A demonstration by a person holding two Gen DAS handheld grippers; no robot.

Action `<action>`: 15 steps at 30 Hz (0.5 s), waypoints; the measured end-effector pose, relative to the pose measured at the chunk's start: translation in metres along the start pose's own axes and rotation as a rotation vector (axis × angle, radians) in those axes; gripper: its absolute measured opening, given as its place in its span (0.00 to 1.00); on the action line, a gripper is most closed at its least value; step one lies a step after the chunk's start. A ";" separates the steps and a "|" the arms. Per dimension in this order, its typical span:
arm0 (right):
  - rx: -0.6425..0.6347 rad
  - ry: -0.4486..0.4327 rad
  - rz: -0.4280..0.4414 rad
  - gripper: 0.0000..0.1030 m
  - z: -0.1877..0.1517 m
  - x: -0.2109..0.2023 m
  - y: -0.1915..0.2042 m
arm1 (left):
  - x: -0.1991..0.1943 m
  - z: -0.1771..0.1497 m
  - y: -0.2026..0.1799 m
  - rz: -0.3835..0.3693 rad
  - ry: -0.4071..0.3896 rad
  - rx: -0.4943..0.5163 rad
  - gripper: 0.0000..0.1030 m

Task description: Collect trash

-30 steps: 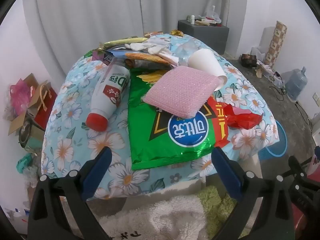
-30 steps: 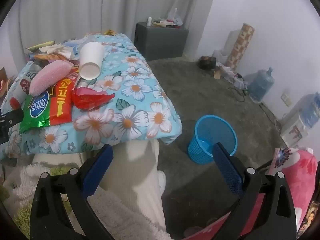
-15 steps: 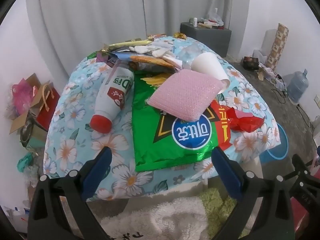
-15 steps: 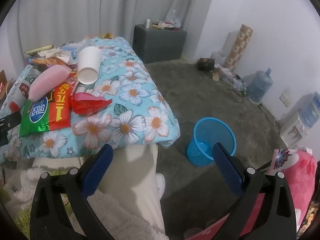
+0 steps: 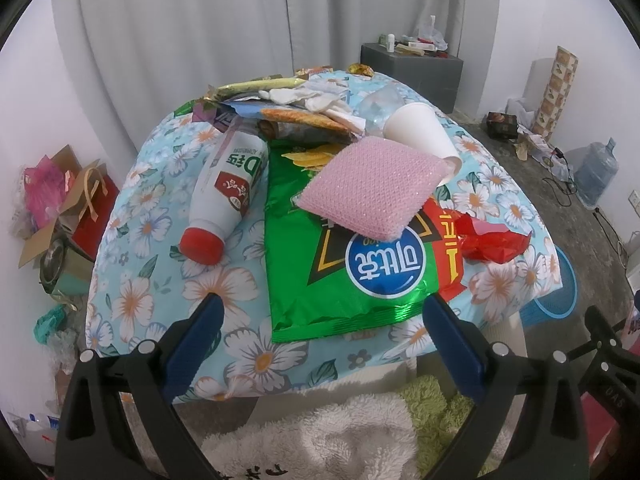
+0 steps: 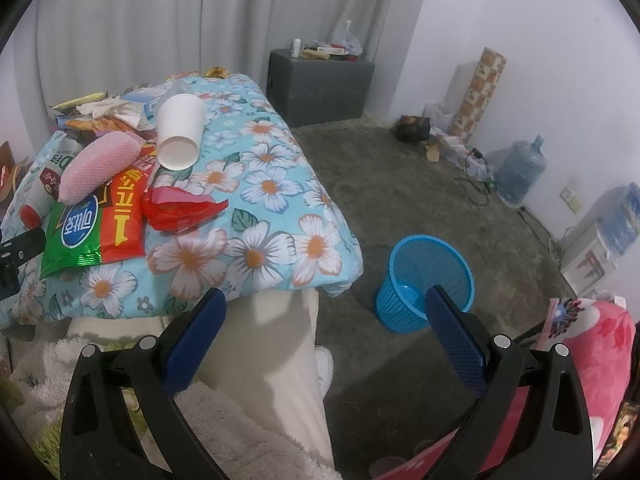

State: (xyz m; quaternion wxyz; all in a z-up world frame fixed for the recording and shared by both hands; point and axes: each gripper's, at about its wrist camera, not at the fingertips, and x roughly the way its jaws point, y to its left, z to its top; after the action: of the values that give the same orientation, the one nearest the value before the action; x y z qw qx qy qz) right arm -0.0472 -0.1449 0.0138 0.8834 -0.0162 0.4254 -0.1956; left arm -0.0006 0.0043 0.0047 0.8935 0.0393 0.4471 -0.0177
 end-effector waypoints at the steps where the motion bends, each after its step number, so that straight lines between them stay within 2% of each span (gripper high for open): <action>1: 0.001 0.000 0.000 0.92 0.000 0.000 0.000 | 0.000 0.000 0.000 0.000 0.000 0.000 0.95; 15: 0.001 0.000 0.008 0.92 0.005 -0.002 0.005 | 0.000 0.000 0.000 0.000 -0.001 0.000 0.95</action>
State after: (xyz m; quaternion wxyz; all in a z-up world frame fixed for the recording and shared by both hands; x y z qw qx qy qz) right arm -0.0430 -0.1405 0.0178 0.8842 -0.0142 0.4256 -0.1922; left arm -0.0006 0.0044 0.0047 0.8936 0.0393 0.4468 -0.0176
